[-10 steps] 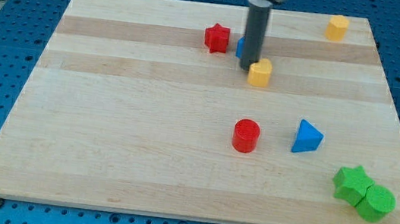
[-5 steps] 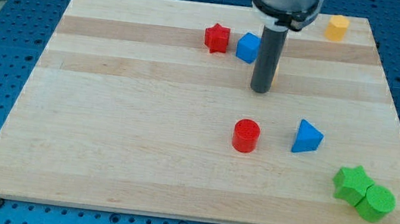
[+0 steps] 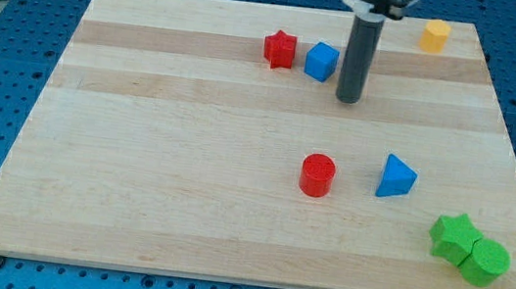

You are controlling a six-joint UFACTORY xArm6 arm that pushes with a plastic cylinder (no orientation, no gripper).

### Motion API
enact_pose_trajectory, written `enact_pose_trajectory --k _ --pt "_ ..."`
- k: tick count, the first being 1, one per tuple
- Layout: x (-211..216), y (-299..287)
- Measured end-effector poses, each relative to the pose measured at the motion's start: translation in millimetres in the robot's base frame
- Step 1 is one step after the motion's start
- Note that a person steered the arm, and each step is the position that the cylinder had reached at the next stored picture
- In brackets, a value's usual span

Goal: Push the yellow heart to the left of the yellow hexagon

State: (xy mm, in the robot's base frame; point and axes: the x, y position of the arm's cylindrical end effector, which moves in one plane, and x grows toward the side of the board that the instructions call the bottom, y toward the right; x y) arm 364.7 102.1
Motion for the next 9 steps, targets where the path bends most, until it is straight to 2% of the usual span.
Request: enact_pose_trajectory --k 2,4,5,7,9 --pt "-37 7" --pt "-53 -36" --pt "-60 -39" --pt "-77 17" --pt "-114 27"
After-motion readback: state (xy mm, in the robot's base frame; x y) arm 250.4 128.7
